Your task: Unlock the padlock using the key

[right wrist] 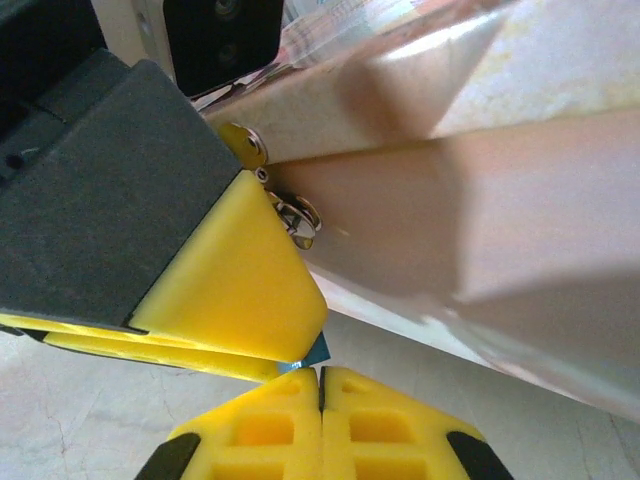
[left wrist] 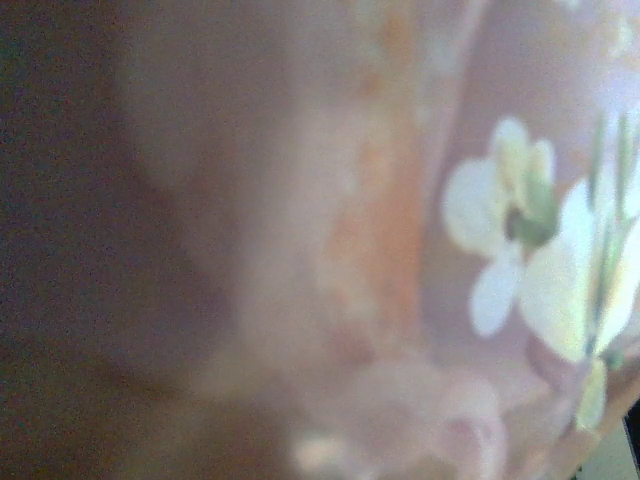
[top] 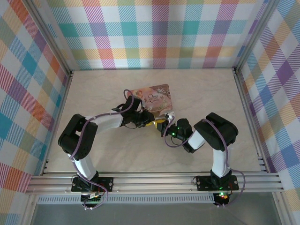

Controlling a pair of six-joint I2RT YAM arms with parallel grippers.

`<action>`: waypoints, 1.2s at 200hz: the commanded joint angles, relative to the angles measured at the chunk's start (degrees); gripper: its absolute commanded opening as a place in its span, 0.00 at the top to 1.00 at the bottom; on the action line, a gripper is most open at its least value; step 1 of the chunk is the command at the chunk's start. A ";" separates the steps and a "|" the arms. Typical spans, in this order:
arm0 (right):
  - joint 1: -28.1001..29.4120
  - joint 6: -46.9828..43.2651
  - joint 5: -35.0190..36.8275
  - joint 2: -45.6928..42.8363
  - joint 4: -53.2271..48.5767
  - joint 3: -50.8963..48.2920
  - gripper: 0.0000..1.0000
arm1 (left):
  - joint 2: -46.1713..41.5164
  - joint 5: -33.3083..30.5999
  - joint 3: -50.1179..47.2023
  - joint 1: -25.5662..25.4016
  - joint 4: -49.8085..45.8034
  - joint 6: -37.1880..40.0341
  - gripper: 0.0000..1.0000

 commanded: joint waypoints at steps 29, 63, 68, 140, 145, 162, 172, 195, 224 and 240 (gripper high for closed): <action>0.98 4.18 -1.64 2.50 3.80 -1.12 1.00 | -2.75 3.38 -3.19 0.77 0.44 -4.43 0.54; 1.16 6.04 -2.00 3.14 4.30 -0.99 1.00 | -7.29 2.50 -5.16 1.78 0.71 -4.82 0.44; 1.15 6.42 -1.96 3.11 4.29 -0.98 1.00 | -8.06 2.09 -5.54 1.95 0.57 -4.93 0.43; 1.28 16.83 -2.79 -0.23 1.44 0.04 1.00 | -16.85 -2.63 -20.24 3.38 20.50 -16.65 0.39; 1.31 17.69 -2.95 -0.43 0.81 0.41 1.00 | -16.69 -2.42 -21.03 3.38 22.00 -17.31 0.39; 1.33 19.47 -3.63 -1.32 -0.88 1.15 1.00 | -15.63 -1.73 -22.90 3.38 27.56 -19.59 0.42; 1.33 20.25 -3.51 -1.97 -1.77 1.26 1.00 | -14.58 -1.39 -23.78 3.36 30.51 -20.81 0.44; 1.33 21.84 -3.44 -3.03 -4.06 1.86 1.00 | -11.87 -1.00 -25.36 3.29 36.15 -23.08 0.50; 1.33 24.08 -4.15 -3.92 -7.25 3.15 1.00 | -8.86 -0.63 -25.12 2.69 39.39 -24.46 0.53; 1.42 25.15 -4.06 -4.41 -7.66 3.40 1.00 | -7.81 -0.68 -24.81 2.28 39.75 -24.48 0.53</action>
